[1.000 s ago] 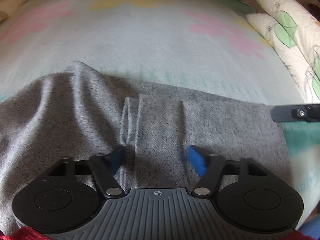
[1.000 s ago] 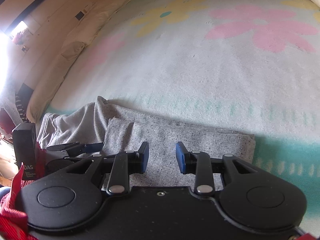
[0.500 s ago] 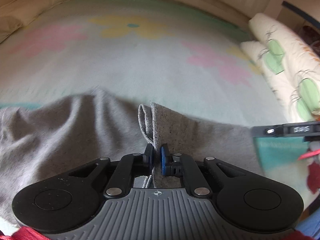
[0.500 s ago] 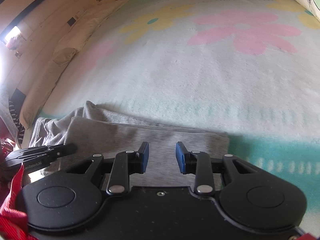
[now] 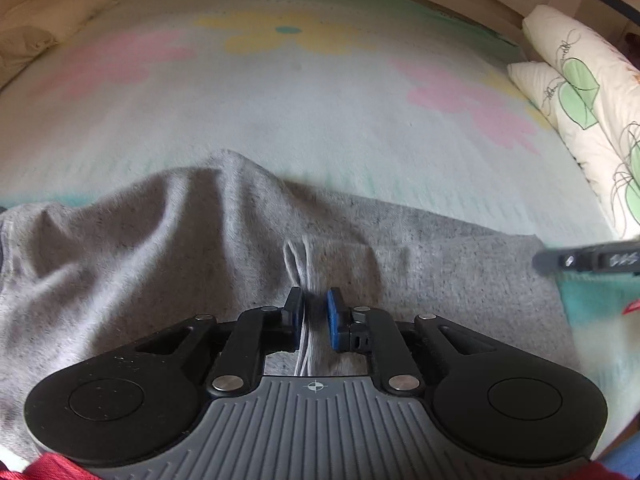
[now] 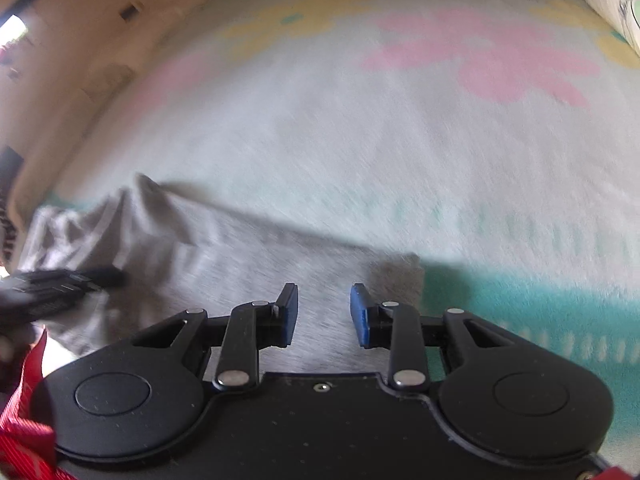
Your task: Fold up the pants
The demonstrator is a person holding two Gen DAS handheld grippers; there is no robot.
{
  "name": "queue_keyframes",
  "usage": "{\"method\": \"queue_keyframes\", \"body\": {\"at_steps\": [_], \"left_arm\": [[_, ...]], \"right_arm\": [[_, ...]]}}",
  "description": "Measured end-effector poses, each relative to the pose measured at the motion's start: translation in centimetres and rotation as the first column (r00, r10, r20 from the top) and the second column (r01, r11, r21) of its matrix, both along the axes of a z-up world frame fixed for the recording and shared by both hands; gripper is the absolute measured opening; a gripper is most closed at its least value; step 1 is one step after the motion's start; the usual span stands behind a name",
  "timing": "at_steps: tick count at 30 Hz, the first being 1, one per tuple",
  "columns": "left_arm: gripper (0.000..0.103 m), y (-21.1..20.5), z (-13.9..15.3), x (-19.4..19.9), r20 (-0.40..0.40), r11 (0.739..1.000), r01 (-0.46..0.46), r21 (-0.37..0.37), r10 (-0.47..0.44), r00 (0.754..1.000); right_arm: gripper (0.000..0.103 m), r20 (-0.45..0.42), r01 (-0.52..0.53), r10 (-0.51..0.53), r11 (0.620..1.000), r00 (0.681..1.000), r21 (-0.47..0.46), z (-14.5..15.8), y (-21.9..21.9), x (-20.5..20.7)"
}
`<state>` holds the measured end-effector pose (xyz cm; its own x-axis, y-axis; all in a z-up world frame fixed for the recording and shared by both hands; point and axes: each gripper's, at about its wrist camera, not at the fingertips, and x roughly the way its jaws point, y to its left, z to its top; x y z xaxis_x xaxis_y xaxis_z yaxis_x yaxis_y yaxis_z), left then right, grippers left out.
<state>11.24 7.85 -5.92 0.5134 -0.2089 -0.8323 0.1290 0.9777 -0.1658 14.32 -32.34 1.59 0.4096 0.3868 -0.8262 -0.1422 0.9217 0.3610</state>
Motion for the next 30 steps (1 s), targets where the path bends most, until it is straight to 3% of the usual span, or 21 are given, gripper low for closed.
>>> {"method": "queue_keyframes", "body": {"at_steps": [2,5,12,18,20,25,30], "left_arm": [[0.014,0.4,0.1,0.2,0.004,1.000,-0.023,0.008,0.023,1.000],[0.013,0.7,0.6,-0.2,0.032,0.998,-0.054,0.026,0.053,0.998],[0.014,-1.4,1.6,-2.1,0.086,0.999,0.050,0.002,-0.050,0.995],[0.014,-3.3,-1.7,-4.2,-0.028,0.991,0.128,0.045,-0.126,0.992],[0.014,-3.4,-2.3,-4.9,-0.015,0.988,0.140,0.070,-0.139,0.990],[0.014,-2.7,-2.3,-4.8,-0.024,0.994,0.102,0.028,-0.101,0.995],[0.014,-2.0,-1.6,-3.6,-0.091,0.998,0.064,-0.004,-0.064,0.994]], "right_arm": [[0.028,-0.036,0.011,-0.012,0.999,0.999,-0.050,-1.3,-0.1,0.5],[0.025,-0.044,0.014,-0.017,0.997,0.999,-0.076,-1.8,-0.3,0.6],[0.037,0.020,0.004,-0.002,0.997,1.000,-0.076,0.1,0.0,-0.4],[0.038,0.008,-0.122,0.122,0.993,0.993,-0.006,1.4,1.6,-2.5],[0.038,-0.025,-0.197,0.196,0.980,0.980,-0.004,1.2,2.4,-3.2],[0.036,-0.134,-0.330,0.318,0.940,0.939,-0.082,-0.8,4.1,-4.3],[0.037,-0.127,-0.368,0.351,0.918,0.928,-0.149,-1.0,5.6,-4.4]]}}
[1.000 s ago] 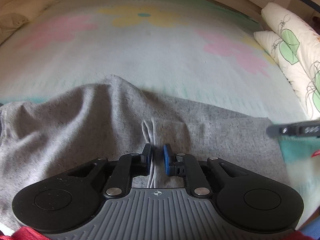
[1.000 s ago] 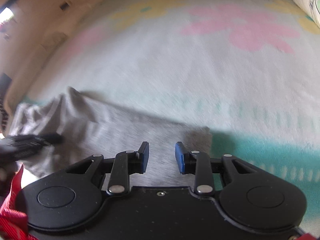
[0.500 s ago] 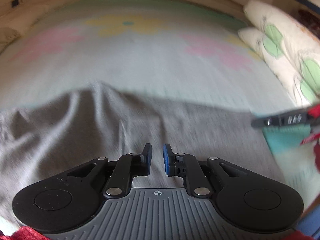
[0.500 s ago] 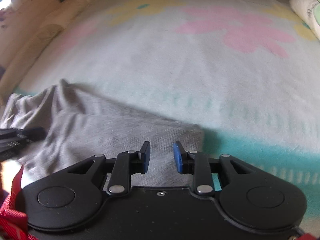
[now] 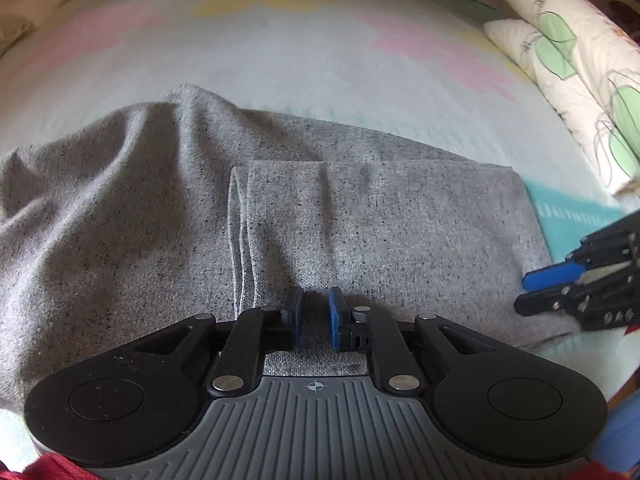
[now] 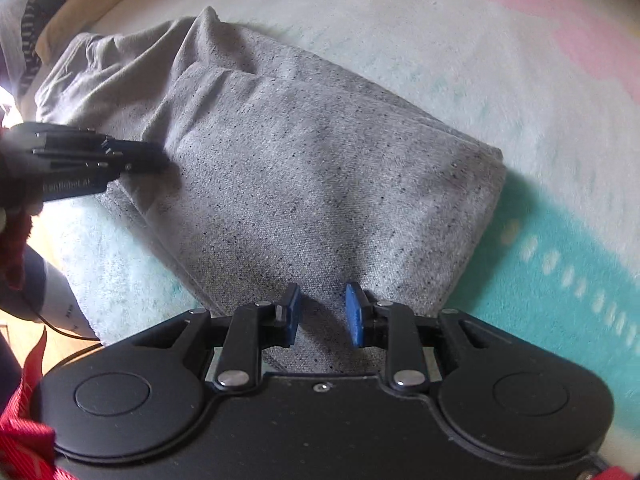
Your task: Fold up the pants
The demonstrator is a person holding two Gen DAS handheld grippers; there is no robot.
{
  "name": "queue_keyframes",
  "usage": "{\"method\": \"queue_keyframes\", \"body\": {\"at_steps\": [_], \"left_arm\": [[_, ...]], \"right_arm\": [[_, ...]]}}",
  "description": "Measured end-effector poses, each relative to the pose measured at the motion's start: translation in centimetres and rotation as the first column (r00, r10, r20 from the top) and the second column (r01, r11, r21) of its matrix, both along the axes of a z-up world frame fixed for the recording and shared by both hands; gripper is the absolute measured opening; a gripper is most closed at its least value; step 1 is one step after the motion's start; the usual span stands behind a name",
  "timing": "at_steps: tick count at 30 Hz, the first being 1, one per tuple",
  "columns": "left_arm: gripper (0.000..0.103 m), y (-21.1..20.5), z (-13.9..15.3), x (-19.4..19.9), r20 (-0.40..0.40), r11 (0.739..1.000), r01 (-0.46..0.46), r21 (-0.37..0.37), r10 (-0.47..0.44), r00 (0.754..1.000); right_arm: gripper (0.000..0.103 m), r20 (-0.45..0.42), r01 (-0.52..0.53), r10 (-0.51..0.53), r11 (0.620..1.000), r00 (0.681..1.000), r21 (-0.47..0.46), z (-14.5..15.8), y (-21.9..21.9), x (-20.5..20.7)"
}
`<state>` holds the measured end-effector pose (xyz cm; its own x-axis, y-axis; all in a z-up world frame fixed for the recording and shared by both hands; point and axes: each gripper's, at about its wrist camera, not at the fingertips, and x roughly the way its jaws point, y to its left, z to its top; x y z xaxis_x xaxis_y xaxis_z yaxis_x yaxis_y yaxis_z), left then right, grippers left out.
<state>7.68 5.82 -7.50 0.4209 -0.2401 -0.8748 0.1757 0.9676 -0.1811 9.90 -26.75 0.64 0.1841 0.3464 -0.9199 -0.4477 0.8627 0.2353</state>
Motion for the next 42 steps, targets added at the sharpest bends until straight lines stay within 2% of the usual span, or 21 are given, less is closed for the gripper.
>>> {"method": "queue_keyframes", "body": {"at_steps": [4,7,10,13,17,20,22,23,28,32,33,35,37,39,42], "left_arm": [[0.014,0.5,1.4,0.9,-0.050,0.992,-0.122,0.029,0.123,0.991],[0.014,0.8,3.0,1.7,0.010,0.991,-0.133,0.009,0.133,0.991],[0.014,1.3,3.8,2.9,0.083,0.988,-0.131,0.081,0.124,0.989],[0.014,3.1,3.6,4.4,0.126,0.983,-0.155,0.098,0.142,0.982],[0.014,6.9,2.1,6.5,0.148,0.970,-0.215,0.110,0.198,0.969],[0.014,10.5,0.6,7.8,0.130,0.953,-0.290,0.086,0.278,0.952],[0.012,13.0,-0.1,8.5,0.086,0.945,-0.325,-0.017,0.326,0.942],[0.003,13.9,-0.1,8.6,0.067,0.940,-0.337,-0.057,0.340,0.938],[0.003,16.0,-0.1,8.0,0.036,0.920,-0.374,-0.118,0.380,0.924],[0.002,16.5,0.5,7.0,0.095,0.906,-0.416,0.075,0.409,0.907],[0.003,17.1,0.4,6.8,0.093,0.900,-0.428,0.079,0.421,0.902],[0.003,18.5,0.1,6.6,0.050,0.896,-0.443,0.038,0.441,0.896],[0.003,19.5,0.0,6.3,0.034,0.892,-0.452,0.024,0.451,0.892],[0.003,20.0,0.1,6.2,0.037,0.899,-0.436,0.032,0.435,0.900],[0.003,20.7,0.0,5.8,0.041,0.903,-0.427,0.035,0.426,0.904]], "right_arm": [[0.038,0.005,-0.016,0.016,1.000,1.000,-0.024,0.0,0.7,0.4],[0.038,0.002,-0.024,0.024,0.999,1.000,-0.027,0.1,0.6,0.3],[0.040,0.001,-0.026,0.026,0.999,1.000,-0.026,0.3,0.5,0.2],[0.040,0.033,-0.029,0.030,0.999,0.999,-0.025,1.4,0.8,0.4],[0.040,0.075,-0.008,0.006,1.000,0.997,0.027,3.0,1.0,1.2],[0.040,0.108,0.007,-0.013,0.998,0.994,0.061,3.7,1.7,2.2],[0.040,0.136,0.013,-0.025,0.996,0.990,0.090,4.0,2.3,2.9],[0.040,0.156,0.012,-0.028,0.995,0.987,0.101,4.2,2.6,3.1],[0.040,0.275,0.011,-0.061,0.983,0.960,0.181,4.7,4.9,4.2],[0.038,0.436,-0.083,0.014,0.987,0.900,0.138,4.9,8.5,5.0],[0.038,0.459,-0.107,0.032,0.984,0.888,0.139,5.0,9.5,5.3],[0.038,0.480,-0.137,0.038,0.976,0.877,0.171,4.8,11.2,6.3],[0.038,0.474,-0.146,0.048,0.974,0.879,0.172,4.0,12.7,7.8],[0.038,0.466,-0.146,0.059,0.977,0.883,0.152,2.9,13.7,9.2],[0.039,0.424,-0.151,0.059,0.971,0.904,0.185,1.2,13.8,11.0]]}}
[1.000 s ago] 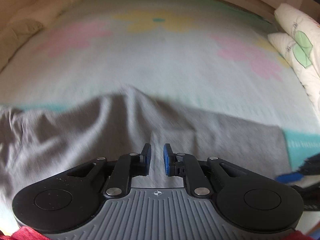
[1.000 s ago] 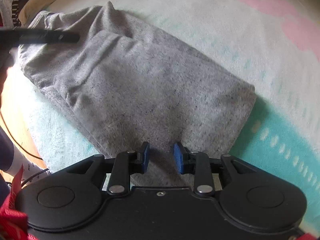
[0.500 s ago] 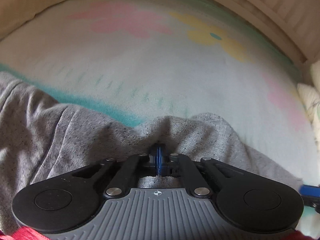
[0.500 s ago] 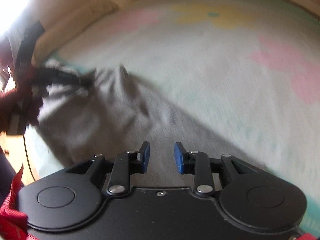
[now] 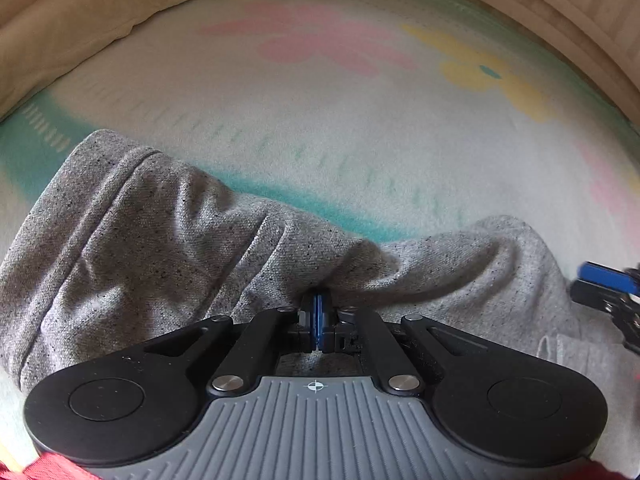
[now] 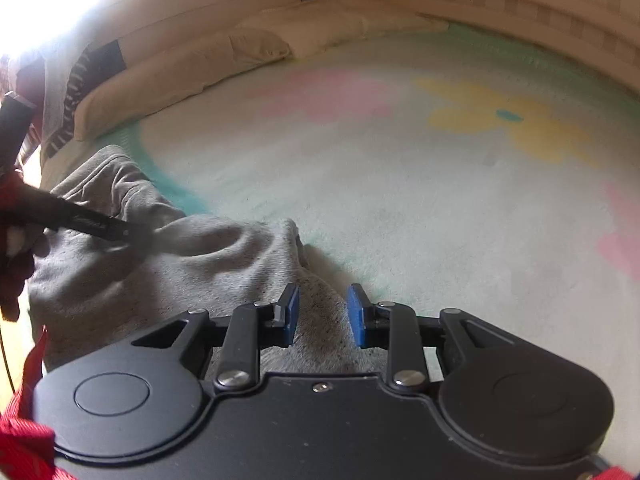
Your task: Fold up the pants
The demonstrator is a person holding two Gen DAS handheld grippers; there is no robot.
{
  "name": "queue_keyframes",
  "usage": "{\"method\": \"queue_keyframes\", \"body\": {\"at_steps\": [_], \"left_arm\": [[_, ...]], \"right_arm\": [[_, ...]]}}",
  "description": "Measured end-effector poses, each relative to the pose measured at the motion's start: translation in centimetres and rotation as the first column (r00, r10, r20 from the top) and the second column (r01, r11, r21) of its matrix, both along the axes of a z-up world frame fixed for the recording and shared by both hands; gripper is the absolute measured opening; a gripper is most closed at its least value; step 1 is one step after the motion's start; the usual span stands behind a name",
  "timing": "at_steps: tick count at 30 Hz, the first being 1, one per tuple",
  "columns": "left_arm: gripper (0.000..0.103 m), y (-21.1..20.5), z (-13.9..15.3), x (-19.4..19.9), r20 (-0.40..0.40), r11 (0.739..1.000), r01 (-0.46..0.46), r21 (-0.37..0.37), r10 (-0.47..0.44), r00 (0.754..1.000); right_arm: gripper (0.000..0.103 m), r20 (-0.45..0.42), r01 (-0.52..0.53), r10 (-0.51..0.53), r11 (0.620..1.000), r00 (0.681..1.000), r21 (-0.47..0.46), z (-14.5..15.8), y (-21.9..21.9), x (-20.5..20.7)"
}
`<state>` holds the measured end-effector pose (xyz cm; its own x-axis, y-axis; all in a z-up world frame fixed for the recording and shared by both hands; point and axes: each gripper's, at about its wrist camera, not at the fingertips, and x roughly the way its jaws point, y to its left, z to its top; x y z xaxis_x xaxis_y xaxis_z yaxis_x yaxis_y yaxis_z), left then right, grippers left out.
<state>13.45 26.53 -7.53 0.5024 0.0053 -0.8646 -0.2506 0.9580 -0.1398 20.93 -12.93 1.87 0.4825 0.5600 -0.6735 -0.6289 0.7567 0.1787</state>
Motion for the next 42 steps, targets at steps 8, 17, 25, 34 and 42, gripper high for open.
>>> {"method": "queue_keyframes", "body": {"at_steps": [8,17,25,34,42], "left_arm": [[0.003,-1.9,-0.1,0.2,0.003,1.000,-0.007,0.030,0.007,1.000],[0.003,-2.2,-0.5,0.3,0.001,1.000,-0.008,0.023,0.008,1.000],[0.003,-2.4,0.2,0.0,-0.002,1.000,0.005,0.024,-0.005,1.000],[0.004,-1.5,2.8,-1.1,0.085,1.000,-0.006,0.017,0.004,0.996],[0.007,2.0,3.2,-2.0,0.114,0.991,-0.131,0.006,0.129,0.985]], "right_arm": [[0.059,-0.085,0.005,0.000,0.998,0.996,0.060,-2.4,-0.8,1.8],[0.005,-0.005,0.059,-0.059,0.998,0.998,0.019,-2.8,0.5,1.7],[0.020,0.071,0.121,-0.129,0.987,0.989,0.107,-1.2,-1.6,0.9],[0.015,0.092,-0.072,0.066,0.995,0.994,0.065,1.0,3.0,-2.1],[0.015,0.005,0.056,-0.056,0.998,0.998,-0.030,-2.0,8.3,1.6]]}}
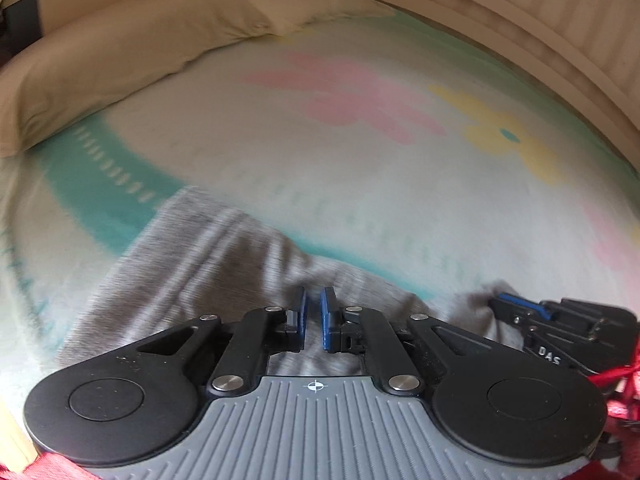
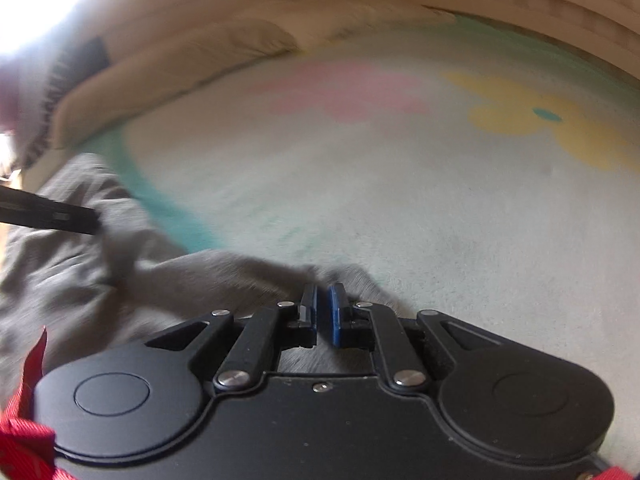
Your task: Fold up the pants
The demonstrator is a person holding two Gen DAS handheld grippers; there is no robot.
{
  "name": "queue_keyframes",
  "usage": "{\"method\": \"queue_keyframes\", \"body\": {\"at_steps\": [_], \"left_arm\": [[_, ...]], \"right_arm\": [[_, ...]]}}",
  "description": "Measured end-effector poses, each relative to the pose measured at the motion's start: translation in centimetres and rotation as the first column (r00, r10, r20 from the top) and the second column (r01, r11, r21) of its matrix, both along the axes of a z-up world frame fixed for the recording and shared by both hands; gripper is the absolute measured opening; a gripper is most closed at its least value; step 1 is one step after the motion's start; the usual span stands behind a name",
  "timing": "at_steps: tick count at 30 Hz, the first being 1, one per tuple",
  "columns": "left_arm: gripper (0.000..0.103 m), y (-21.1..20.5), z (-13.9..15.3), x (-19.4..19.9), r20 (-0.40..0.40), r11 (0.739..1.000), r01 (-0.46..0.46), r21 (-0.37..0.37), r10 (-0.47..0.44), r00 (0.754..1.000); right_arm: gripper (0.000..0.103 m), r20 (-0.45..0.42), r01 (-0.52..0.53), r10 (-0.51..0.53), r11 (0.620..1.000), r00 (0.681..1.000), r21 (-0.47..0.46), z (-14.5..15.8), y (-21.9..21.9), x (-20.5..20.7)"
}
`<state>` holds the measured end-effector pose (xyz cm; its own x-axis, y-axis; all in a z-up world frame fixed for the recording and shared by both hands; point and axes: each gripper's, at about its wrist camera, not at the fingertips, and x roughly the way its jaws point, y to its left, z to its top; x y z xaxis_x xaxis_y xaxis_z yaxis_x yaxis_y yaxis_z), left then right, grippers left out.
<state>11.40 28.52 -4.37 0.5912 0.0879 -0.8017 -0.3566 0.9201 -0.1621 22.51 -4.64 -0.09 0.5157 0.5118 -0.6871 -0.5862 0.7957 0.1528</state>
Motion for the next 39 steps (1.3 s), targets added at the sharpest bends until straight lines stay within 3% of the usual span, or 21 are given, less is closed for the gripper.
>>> {"method": "queue_keyframes", "body": {"at_steps": [5,10,15,18,22,30,33,36,39], "left_arm": [[0.008,1.8,-0.6,-0.1,0.002,0.999,-0.031,-0.010,0.031,1.000],[0.008,2.2,-0.9,0.3,0.030,0.999,-0.016,-0.047,0.017,0.999],[0.008,1.6,-0.3,1.4,0.088,0.996,0.033,-0.088,-0.025,0.996],[0.008,2.6,-0.8,1.9,0.088,0.995,-0.030,-0.099,0.039,0.995],[0.008,4.0,-1.8,1.5,0.029,0.993,-0.103,-0.051,0.104,0.994],[0.008,4.9,-0.3,-0.2,0.056,0.983,-0.135,-0.121,0.143,0.988],[0.012,5.7,0.7,-1.1,0.083,0.970,-0.177,-0.165,0.193,0.978],[0.024,6.2,1.6,-2.2,0.096,0.963,-0.197,-0.185,0.217,0.971],[0.030,6.1,2.4,-3.5,0.111,0.968,-0.192,-0.162,0.211,0.971]], "right_arm": [[0.016,0.047,0.041,-0.044,0.998,0.998,0.050,1.5,-0.5,-1.5],[0.018,0.083,-0.057,0.044,0.984,0.996,0.170,3.5,-0.4,-5.4],[0.018,0.103,-0.139,0.131,0.987,0.986,0.080,2.3,3.0,-6.8],[0.018,0.064,-0.075,0.071,0.996,0.995,0.052,1.2,4.2,-4.7],[0.017,0.022,0.005,-0.006,1.000,1.000,0.022,0.5,4.6,-2.4],[0.029,0.049,-0.040,0.035,0.993,0.998,0.111,2.6,1.9,-4.9],[0.029,0.064,-0.088,0.080,0.984,0.995,0.152,3.4,0.7,-7.7],[0.029,0.068,-0.153,0.143,0.972,0.987,0.180,3.3,0.3,-10.6],[0.029,0.044,-0.220,0.216,0.967,0.975,0.125,2.1,1.8,-12.9]]}}
